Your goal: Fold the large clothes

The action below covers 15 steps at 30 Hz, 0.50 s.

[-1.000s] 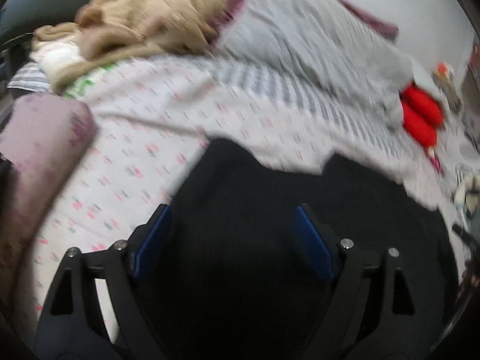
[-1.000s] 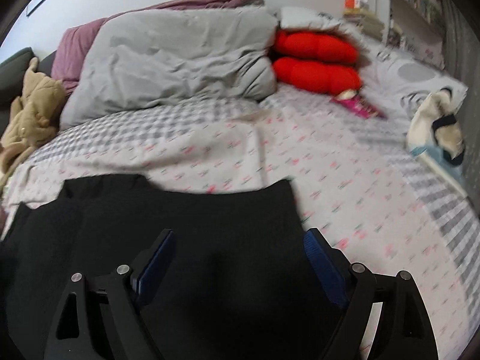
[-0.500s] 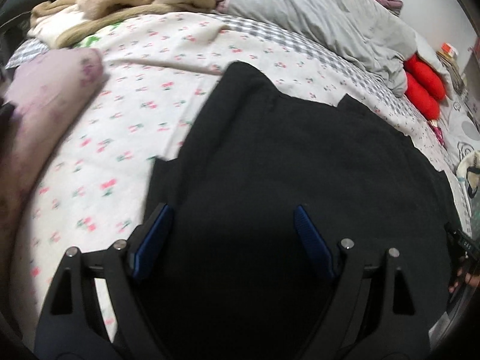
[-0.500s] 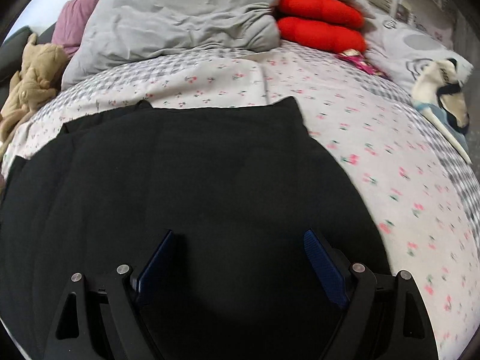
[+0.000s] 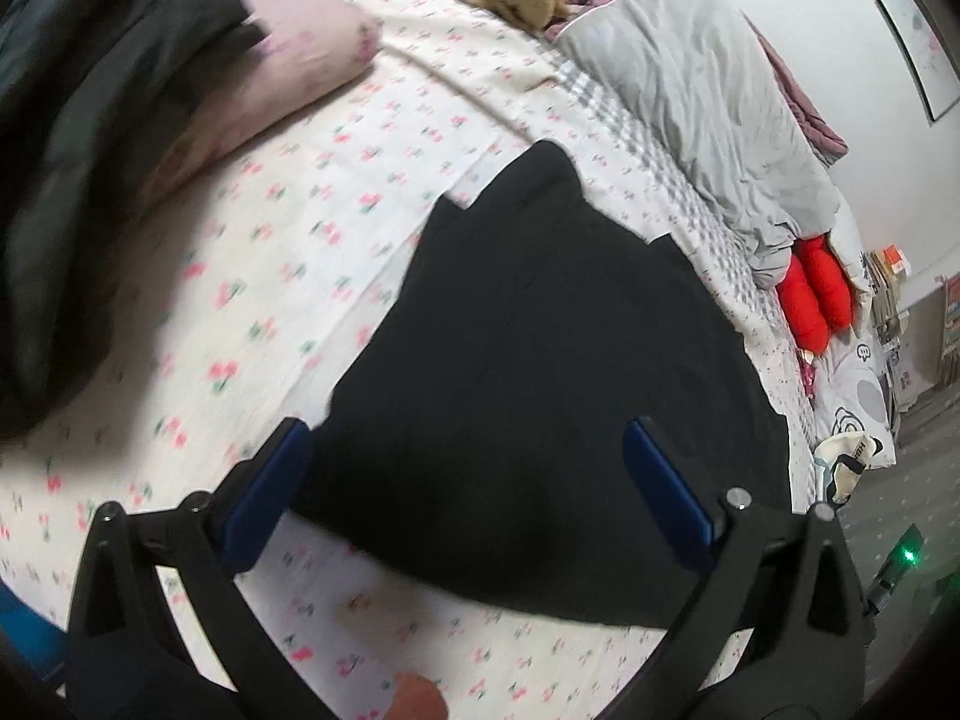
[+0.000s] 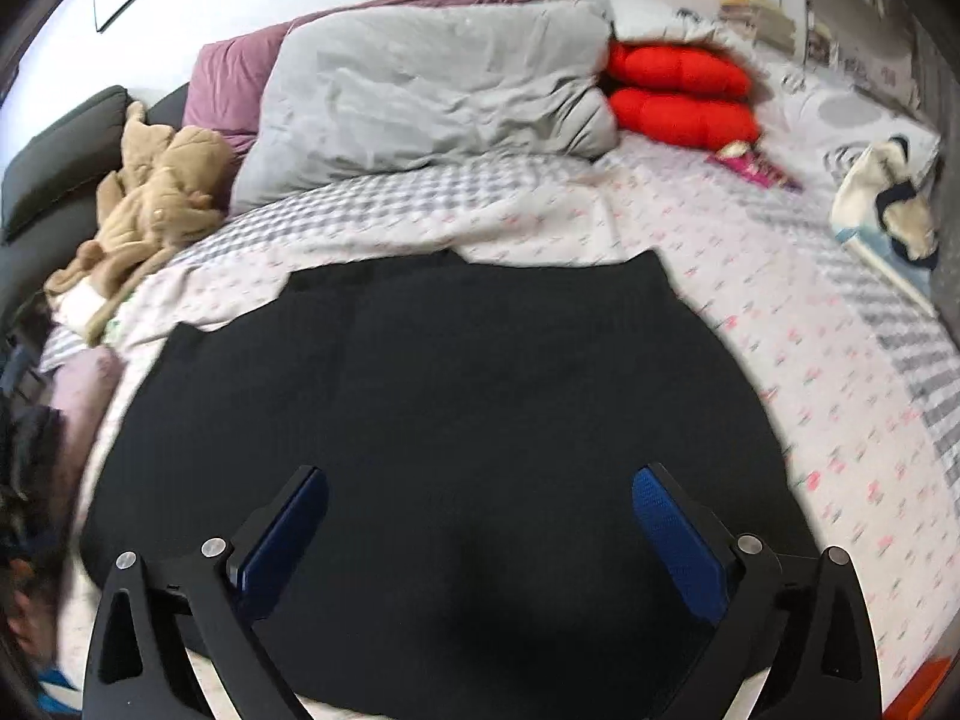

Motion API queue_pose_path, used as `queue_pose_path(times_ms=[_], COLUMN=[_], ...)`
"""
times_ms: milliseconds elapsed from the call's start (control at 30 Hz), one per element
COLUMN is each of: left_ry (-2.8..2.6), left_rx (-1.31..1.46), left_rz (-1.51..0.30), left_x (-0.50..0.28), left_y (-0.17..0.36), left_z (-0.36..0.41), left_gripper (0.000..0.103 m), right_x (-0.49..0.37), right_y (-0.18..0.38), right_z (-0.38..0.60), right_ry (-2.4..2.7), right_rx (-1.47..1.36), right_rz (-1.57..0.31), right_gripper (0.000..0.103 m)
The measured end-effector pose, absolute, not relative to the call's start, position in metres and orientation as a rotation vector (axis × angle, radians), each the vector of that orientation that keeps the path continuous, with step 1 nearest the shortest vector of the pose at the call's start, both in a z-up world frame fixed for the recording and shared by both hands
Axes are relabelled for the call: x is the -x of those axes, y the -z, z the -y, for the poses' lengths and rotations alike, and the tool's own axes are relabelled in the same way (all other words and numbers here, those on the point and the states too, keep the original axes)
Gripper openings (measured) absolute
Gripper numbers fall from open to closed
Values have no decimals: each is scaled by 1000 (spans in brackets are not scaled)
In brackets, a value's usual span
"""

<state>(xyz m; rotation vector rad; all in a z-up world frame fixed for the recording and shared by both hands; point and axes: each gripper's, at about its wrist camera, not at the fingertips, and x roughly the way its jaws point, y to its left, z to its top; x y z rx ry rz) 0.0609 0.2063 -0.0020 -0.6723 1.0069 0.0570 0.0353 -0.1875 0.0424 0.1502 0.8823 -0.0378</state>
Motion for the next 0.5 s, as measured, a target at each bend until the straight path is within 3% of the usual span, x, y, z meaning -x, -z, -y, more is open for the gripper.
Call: queue_pose_path(times_ms=[500], left_ry=[-44], left_rx=[998], left_rz=[-1092], left_x=[-41], left_y=[63], left_z=[-206], left_gripper=[103], right_x=[-36], right_y=[-24], right_z=[149], right_ry=[-29], right_rx=[-118], right_rz=[-949], right_gripper=[102])
